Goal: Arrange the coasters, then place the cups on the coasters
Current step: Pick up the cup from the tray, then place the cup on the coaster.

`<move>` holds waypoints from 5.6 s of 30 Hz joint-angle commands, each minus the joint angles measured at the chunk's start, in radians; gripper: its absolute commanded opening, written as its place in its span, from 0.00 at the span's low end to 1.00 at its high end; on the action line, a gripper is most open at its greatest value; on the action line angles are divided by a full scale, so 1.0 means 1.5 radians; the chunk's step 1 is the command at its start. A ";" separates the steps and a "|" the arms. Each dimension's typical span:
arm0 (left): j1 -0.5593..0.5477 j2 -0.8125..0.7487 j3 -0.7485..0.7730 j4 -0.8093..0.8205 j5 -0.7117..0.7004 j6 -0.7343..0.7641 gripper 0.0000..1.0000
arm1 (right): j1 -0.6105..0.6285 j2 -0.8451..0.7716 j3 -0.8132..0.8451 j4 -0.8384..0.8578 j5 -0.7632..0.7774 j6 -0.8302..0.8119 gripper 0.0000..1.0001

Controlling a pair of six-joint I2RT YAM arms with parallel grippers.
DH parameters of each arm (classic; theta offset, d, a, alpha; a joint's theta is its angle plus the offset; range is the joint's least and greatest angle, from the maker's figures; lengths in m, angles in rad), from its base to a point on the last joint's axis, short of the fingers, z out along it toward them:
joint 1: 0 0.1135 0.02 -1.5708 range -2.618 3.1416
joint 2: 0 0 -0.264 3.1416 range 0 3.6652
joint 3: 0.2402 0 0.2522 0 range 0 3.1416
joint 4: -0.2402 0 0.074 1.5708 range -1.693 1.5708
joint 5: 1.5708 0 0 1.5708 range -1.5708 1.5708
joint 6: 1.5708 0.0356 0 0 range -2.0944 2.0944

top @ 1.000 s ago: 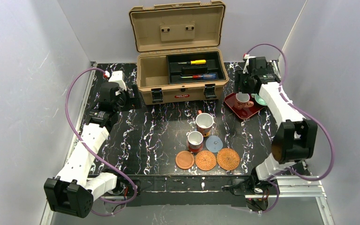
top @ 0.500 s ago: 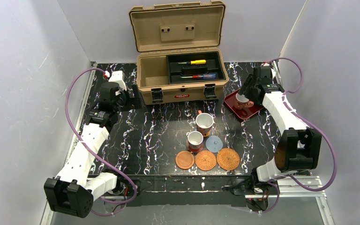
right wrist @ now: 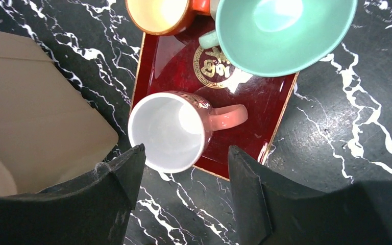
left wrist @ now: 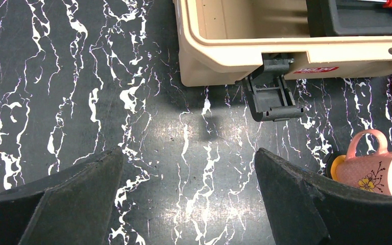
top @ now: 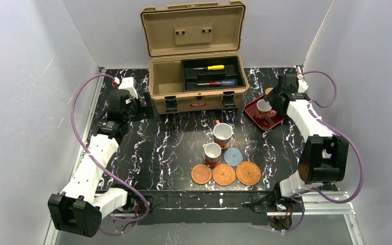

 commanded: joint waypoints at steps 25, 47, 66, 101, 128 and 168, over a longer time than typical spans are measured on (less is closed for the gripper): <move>-0.004 0.010 0.006 -0.006 0.007 -0.001 0.99 | -0.007 0.094 -0.011 0.079 -0.088 -0.084 0.10; -0.004 0.015 0.005 -0.006 0.010 -0.001 0.99 | -0.013 0.269 0.274 -0.182 -0.139 -0.585 0.01; -0.004 0.020 0.007 -0.007 0.017 -0.004 0.99 | -0.012 0.146 0.179 -0.118 -0.118 -0.434 0.67; -0.004 0.015 0.005 -0.006 0.014 -0.003 0.99 | -0.012 0.126 0.053 0.009 -0.075 -0.250 0.02; -0.004 0.015 0.007 -0.010 0.013 -0.003 0.99 | 0.122 -0.169 -0.034 -0.189 -0.123 -0.404 0.01; -0.004 0.016 0.004 -0.010 0.001 0.003 0.99 | 0.403 -0.332 -0.252 -0.131 -0.018 -0.271 0.01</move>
